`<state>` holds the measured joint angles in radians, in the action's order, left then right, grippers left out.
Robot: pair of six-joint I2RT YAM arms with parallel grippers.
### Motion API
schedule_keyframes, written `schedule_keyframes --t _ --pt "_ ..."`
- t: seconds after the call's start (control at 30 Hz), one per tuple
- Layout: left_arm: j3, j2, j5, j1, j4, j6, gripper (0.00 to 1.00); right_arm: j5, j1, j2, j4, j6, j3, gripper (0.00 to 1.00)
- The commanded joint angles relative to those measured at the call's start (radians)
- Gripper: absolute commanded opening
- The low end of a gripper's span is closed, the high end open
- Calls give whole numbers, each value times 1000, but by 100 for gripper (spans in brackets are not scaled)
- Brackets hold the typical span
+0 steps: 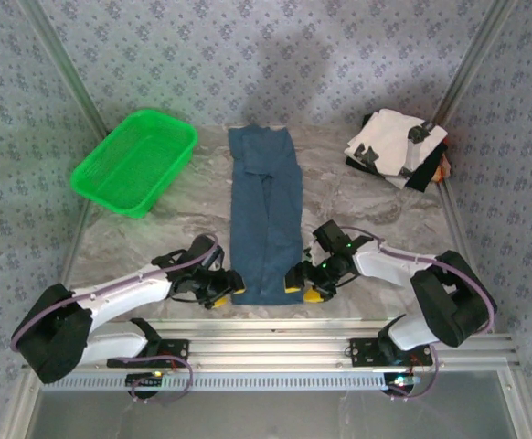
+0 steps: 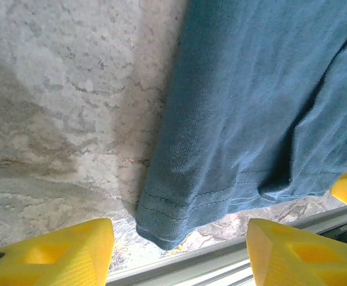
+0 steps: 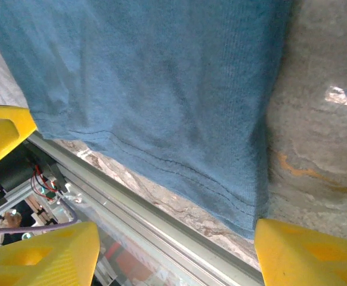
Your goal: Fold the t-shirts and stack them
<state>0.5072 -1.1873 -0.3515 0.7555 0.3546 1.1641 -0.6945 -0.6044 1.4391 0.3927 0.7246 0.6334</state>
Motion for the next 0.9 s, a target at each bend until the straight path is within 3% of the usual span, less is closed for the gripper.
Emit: schedule_keyframes --t 0.0,0.23,0.33,0.6,0.8,0.87 --pt "-3 -17 -4 12 -28 10 60 36 -15 29 41 3 7 70" --pt "10 -138 -31 25 -149 0 54 114 -61 77 63 22 42 67" --pt "38 -178 -33 49 -159 -12 50 133 -82 85 36 48 50 61" --pt "78 -195 -33 68 -111 -56 22 121 -110 111 60 52 99 14" --pt "62 -107 -3 68 -39 -57 0 127 -107 66 167 12 103 0" --pt "49 -75 4 68 -15 -49 0 124 -106 50 186 10 109 0"
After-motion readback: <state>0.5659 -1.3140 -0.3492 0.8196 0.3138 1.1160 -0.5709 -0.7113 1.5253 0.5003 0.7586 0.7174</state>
